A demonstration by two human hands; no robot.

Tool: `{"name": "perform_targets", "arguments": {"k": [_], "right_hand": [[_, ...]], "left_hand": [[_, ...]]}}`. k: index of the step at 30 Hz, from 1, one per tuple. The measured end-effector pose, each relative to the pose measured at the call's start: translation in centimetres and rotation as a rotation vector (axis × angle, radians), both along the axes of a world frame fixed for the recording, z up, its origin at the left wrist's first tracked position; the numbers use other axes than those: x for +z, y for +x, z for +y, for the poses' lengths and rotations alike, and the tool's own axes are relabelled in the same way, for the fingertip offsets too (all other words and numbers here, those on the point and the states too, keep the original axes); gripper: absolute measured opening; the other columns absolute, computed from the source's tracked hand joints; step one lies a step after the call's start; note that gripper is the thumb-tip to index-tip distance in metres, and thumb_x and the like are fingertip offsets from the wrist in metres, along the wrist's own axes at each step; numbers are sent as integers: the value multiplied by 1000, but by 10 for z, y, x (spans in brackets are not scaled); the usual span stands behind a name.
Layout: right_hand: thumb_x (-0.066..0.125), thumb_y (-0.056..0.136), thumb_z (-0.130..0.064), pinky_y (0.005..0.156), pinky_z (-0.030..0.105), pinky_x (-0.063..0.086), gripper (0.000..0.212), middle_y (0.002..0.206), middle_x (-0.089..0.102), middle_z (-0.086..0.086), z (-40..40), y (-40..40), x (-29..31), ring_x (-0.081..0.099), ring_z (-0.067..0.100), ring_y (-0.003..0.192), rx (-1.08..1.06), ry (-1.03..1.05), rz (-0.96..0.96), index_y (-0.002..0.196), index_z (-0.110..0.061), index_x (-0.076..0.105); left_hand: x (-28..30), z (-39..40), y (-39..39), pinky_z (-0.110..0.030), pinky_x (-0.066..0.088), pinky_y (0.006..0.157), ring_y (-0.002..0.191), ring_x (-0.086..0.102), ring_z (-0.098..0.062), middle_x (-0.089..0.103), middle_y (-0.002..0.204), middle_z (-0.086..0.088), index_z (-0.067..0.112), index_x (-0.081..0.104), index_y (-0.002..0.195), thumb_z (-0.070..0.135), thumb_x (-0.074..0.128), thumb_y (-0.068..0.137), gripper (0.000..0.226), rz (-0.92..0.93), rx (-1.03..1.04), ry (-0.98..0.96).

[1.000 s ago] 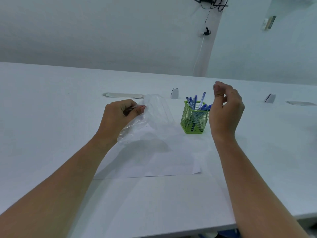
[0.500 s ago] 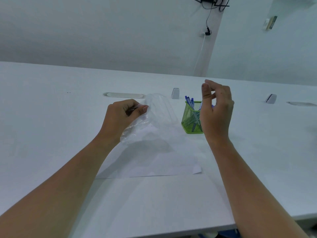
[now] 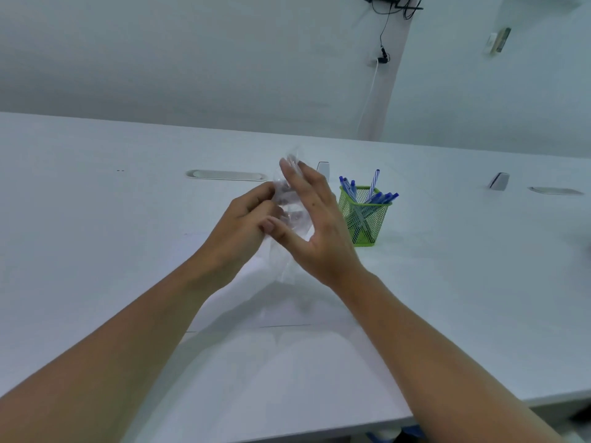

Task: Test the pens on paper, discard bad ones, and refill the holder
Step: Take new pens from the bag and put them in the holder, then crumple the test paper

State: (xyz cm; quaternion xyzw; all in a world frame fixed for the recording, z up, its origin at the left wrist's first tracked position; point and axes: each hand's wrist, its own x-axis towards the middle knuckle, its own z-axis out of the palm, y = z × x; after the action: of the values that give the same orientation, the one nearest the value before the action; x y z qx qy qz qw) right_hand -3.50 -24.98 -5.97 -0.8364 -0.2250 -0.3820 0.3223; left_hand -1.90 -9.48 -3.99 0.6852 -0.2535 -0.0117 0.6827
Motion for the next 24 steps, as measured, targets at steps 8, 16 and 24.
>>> {"name": "perform_targets", "arguments": {"k": [8,16,24], "right_hand": [[79,89,-36,112,12,40,105,173,18,4,3,-4,2,17,15,161,99,181,77,166,-11,13],[82,91,-28,123,22,32,103,173,18,9,1,8,-5,20,18,160,80,42,42,166,-9,14],[74,87,-5,75,27,52,80,106,70,-2,-8,12,-21,59,7,87,11,-106,90,159,-15,41]], "left_hand": [[-1,-13,-10,-34,53,98,120,69,-22,70,136,-7,22,63,141,28,29,105,50,294,-319,-244],[-2,-5,-3,-51,50,111,120,70,-29,77,121,-2,26,74,125,45,43,107,41,48,-55,-1],[-10,-2,-11,-11,41,59,55,57,-4,70,65,15,21,72,75,21,43,111,46,-294,63,284]]}}
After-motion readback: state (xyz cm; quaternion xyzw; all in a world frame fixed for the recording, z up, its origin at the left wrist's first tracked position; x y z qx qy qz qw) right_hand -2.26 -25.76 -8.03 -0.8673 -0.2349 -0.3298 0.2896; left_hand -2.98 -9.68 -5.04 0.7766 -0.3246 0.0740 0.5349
